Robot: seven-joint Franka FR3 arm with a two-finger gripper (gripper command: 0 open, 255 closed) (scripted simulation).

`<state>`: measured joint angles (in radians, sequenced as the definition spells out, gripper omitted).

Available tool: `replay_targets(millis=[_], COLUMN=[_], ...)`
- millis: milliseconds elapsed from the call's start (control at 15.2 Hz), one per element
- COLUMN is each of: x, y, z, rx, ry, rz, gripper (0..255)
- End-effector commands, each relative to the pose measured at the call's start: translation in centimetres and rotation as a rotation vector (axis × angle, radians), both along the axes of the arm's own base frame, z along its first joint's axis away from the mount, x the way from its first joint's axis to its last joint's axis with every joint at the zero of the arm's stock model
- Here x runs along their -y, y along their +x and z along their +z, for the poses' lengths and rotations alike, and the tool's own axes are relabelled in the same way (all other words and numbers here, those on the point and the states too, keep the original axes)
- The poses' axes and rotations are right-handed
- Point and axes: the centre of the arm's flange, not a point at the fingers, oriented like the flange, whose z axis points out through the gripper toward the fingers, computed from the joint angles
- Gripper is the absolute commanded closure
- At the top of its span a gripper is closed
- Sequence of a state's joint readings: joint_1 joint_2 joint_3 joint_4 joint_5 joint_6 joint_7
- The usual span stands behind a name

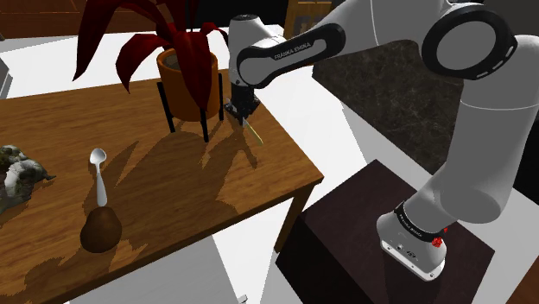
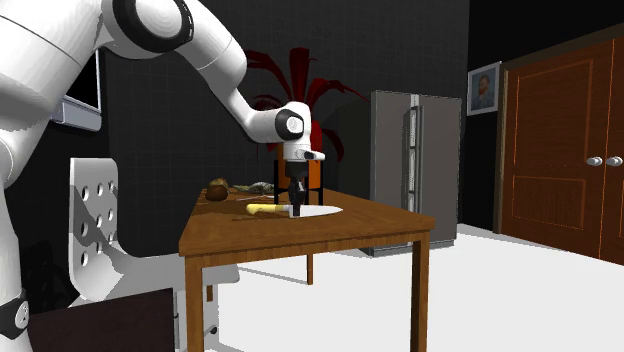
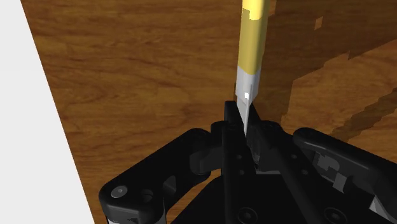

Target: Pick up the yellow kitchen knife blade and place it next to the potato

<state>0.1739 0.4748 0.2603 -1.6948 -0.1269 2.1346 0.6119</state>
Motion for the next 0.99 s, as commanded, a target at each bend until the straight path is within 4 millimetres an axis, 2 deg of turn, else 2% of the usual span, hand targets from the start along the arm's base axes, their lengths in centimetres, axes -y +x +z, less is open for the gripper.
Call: replay_targets(millis=[0,132,924], x=[0.0,-0.4,-0.4], y=[0.0,-0.1,-0.1], z=[0.0,-0.1,6.3], rx=[-0.001,0.000,0.000], ry=[0.000,0.000,0.000], rz=[0.000,0.000,0.000], gripper=[255,255,255])
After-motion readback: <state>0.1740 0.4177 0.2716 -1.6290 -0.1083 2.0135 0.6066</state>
